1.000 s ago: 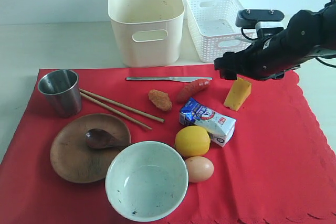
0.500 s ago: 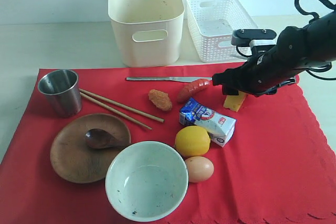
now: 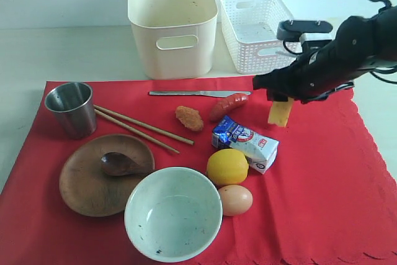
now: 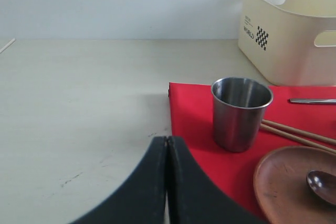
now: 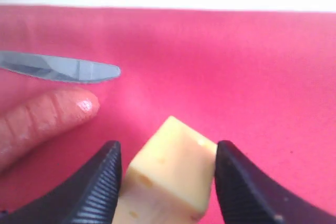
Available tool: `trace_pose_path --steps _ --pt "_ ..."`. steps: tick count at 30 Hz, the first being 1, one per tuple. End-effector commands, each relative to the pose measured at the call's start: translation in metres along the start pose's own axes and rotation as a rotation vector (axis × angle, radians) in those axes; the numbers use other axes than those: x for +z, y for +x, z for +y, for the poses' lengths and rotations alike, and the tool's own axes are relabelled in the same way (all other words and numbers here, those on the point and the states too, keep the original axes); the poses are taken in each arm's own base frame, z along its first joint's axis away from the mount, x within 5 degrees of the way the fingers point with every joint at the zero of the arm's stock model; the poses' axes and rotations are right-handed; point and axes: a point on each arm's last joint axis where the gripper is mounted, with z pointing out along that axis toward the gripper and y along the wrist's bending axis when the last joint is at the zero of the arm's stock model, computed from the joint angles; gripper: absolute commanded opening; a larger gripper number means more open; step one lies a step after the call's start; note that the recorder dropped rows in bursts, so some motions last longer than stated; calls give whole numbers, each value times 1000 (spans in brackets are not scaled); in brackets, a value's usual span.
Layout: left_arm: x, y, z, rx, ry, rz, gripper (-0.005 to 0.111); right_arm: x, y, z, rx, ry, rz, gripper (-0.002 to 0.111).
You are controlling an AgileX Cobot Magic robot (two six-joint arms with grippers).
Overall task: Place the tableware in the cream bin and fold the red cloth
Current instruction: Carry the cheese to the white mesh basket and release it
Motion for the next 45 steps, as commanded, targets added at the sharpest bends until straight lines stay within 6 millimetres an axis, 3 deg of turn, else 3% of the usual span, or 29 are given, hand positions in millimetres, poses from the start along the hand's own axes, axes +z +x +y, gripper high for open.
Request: trace_pose_path --steps 1,6,13,18,22,28,32,35,39,42,45 --pt "0 0 0 4 -4 -8 0 -37 -27 6 -19 -28 -143 0" --pt "0 0 0 4 -4 -8 0 -61 -60 14 -58 -45 -283 0" --pt "0 0 0 4 -4 -8 0 -61 -112 25 -112 -57 -465 0" --pt "0 0 0 4 -4 -8 0 -28 -146 23 -143 -35 -504 0" --pt "0 0 0 4 -4 -8 0 12 -166 3 -138 7 -493 0" --pt "0 0 0 4 -4 -8 0 62 -162 -17 -72 34 -389 3" --pt "0 0 0 4 -4 -8 0 79 -154 -14 -66 27 -365 26" --pt "0 0 0 4 -4 -8 0 79 -153 -12 -74 27 -350 48" --pt "0 0 0 4 -4 -8 0 62 -156 -11 -73 35 -311 73" --pt "0 0 0 4 -4 -8 0 37 -162 -8 -95 43 -284 81" --pt "0 0 0 4 -4 -8 0 8 -164 -6 -162 59 -233 81"
